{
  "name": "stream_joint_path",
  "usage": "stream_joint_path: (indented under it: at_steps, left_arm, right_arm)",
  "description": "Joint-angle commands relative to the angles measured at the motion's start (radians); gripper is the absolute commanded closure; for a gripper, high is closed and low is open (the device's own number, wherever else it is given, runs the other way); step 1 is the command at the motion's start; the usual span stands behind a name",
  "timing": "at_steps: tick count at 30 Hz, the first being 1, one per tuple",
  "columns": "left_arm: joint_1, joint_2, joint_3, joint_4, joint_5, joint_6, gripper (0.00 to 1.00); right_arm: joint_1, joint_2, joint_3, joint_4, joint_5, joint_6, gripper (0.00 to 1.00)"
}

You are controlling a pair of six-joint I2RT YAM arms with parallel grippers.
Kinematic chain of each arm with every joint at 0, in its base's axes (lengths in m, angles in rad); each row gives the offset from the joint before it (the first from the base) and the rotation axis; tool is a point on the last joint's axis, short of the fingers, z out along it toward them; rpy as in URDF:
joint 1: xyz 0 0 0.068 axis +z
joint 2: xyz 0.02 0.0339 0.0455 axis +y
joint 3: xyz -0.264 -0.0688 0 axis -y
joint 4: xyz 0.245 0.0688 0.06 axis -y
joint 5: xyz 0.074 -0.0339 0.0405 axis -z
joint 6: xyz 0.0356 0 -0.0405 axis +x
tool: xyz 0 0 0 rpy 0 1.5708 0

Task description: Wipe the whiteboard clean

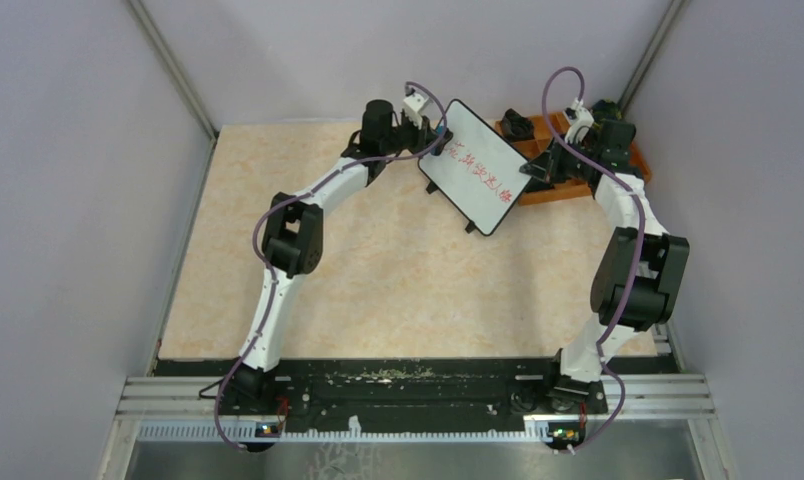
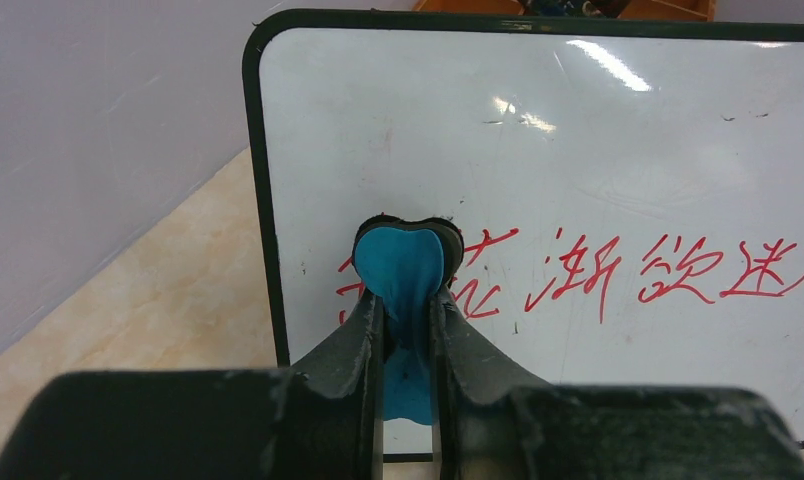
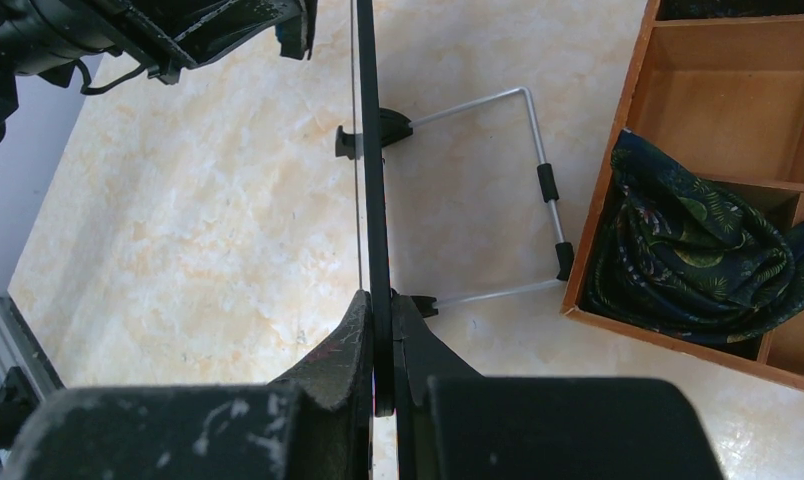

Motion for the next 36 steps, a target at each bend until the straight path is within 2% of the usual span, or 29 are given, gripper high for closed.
stream_joint_path:
  at_steps: [1, 21, 36]
  left_arm:
    - [0.004, 0.029, 0.049, 0.034, 0.032, 0.006, 0.95]
    - [-0.024, 0.099, 0.118, 0.072, 0.019, 0.010, 0.94]
    - [-0.075, 0.082, 0.007, 0.141, 0.041, -0.033, 0.95]
  right_arm:
    - [-0.013, -0.037, -0.007, -0.054, 0.041, -0.083, 1.00]
    - [-0.050, -0.057, -0.004, -0.059, -0.040, -0.082, 1.00]
    - [-0.051, -0.043, -0.005, -0.045, -0.054, -0.064, 1.00]
